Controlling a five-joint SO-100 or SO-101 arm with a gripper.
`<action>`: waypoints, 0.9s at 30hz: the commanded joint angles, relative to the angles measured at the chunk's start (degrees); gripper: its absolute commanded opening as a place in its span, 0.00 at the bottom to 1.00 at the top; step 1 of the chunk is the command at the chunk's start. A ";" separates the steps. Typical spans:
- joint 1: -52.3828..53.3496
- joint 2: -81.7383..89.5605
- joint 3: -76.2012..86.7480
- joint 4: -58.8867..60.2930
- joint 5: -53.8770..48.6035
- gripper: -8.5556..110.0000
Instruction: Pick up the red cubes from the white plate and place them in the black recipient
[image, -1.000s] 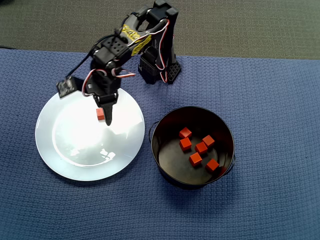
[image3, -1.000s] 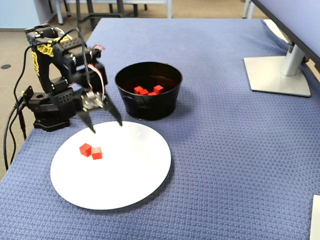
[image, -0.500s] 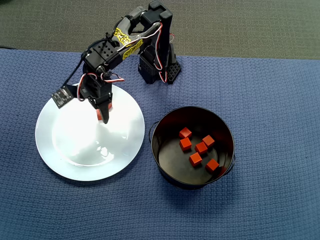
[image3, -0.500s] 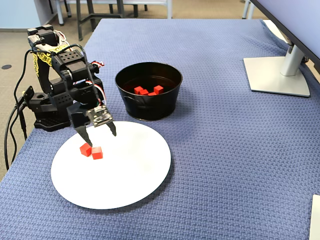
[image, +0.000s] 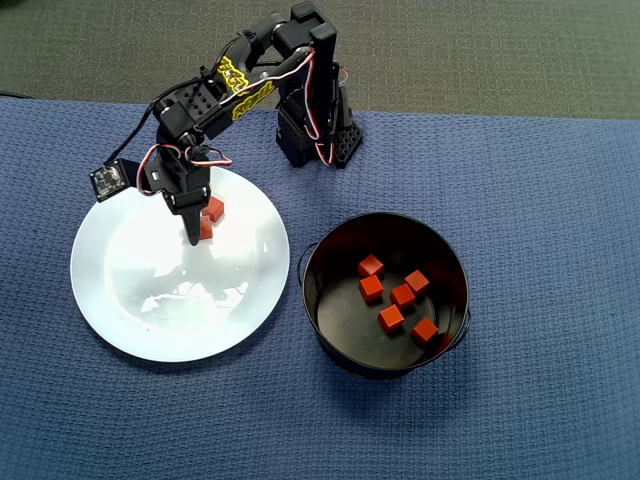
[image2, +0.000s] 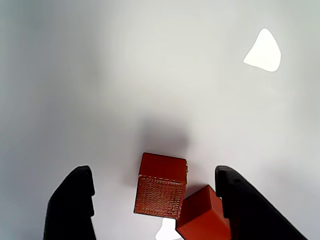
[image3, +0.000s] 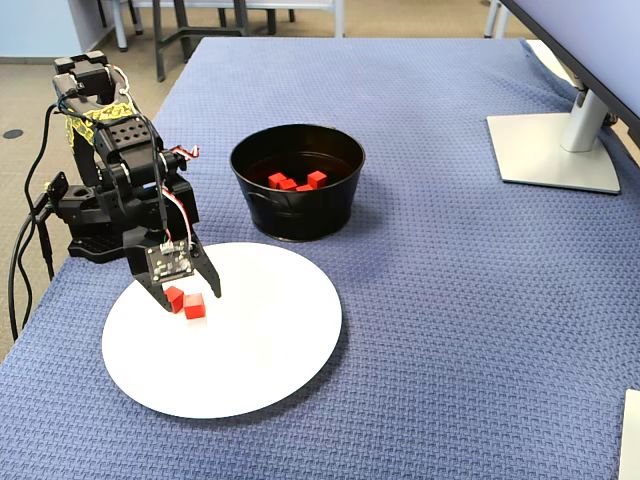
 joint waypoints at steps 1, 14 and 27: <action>0.62 -0.26 -0.53 -1.32 2.02 0.26; 0.18 -1.67 3.08 -4.92 2.29 0.25; -0.88 -0.70 8.44 -9.67 4.22 0.24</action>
